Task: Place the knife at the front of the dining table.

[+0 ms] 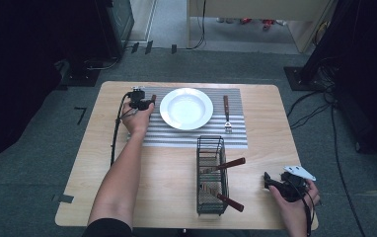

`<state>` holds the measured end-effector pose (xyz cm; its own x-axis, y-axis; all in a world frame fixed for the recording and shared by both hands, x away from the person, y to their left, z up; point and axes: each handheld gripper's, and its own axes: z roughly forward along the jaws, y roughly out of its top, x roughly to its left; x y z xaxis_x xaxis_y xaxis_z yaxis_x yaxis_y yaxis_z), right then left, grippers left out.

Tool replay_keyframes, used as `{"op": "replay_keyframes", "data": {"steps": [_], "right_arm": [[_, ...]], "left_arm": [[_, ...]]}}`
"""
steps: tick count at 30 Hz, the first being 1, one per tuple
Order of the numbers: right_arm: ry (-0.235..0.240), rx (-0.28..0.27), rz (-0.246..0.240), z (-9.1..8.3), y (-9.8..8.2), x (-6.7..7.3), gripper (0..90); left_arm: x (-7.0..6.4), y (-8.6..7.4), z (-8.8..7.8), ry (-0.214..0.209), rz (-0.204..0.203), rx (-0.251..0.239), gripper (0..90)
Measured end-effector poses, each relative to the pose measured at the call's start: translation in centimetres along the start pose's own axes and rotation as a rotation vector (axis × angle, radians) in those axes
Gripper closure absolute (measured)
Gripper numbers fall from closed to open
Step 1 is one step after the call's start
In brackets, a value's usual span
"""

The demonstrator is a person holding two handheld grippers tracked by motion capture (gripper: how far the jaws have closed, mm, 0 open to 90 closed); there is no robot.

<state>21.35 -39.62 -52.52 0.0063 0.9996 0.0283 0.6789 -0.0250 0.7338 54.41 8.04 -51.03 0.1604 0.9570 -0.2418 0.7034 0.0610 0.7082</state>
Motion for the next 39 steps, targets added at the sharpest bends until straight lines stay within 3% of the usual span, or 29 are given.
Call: {"op": "replay_keyframes", "data": {"steps": [7,11,19,21,22,24,26,28,30,34,39], "right_arm": [[0.000,0.000,0.000,0.0,0.0,0.0,13.3],[0.000,0.000,0.000,0.0,0.0,0.0,13.3],[-0.003,0.001,0.003,0.0,0.0,0.0,13.3],[-0.003,0.002,0.005,0.0,0.0,0.0,13.3],[-0.003,0.002,0.005,0.0,0.0,0.0,13.3],[-0.003,0.002,0.005,0.0,0.0,0.0,13.3],[-0.003,0.002,0.005,0.0,0.0,0.0,13.3],[-0.003,0.002,0.005,0.0,0.0,0.0,13.3],[-0.004,0.002,0.004,0.0,0.0,0.0,13.3],[-0.003,0.002,0.005,0.0,0.0,0.0,13.3],[-0.004,0.002,0.004,0.0,0.0,0.0,13.3]], "left_arm": [[0.2,0.2,-0.1,0.047,-0.043,0.000,76.9],[0.4,0.3,-0.1,0.050,-0.053,-0.001,76.8],[0.4,0.3,-0.1,0.065,-0.040,-0.004,76.4],[0.5,0.4,-0.2,0.068,-0.032,-0.006,68.5],[0.6,0.4,-0.4,0.043,-0.052,-0.010,66.3],[0.9,0.5,-0.9,-0.050,-0.090,-0.037,57.4],[0.9,0.7,-1.5,-0.084,-0.095,-0.039,54.9],[0.9,1.1,-2.2,-0.099,-0.123,0.005,46.2],[1.0,1.2,-2.6,-0.102,-0.109,0.006,46.3],[1.1,1.2,-3.6,-0.100,-0.087,-0.014,47.5],[1.3,0.3,-3.4,-0.132,-0.077,0.078,58.4]]}}
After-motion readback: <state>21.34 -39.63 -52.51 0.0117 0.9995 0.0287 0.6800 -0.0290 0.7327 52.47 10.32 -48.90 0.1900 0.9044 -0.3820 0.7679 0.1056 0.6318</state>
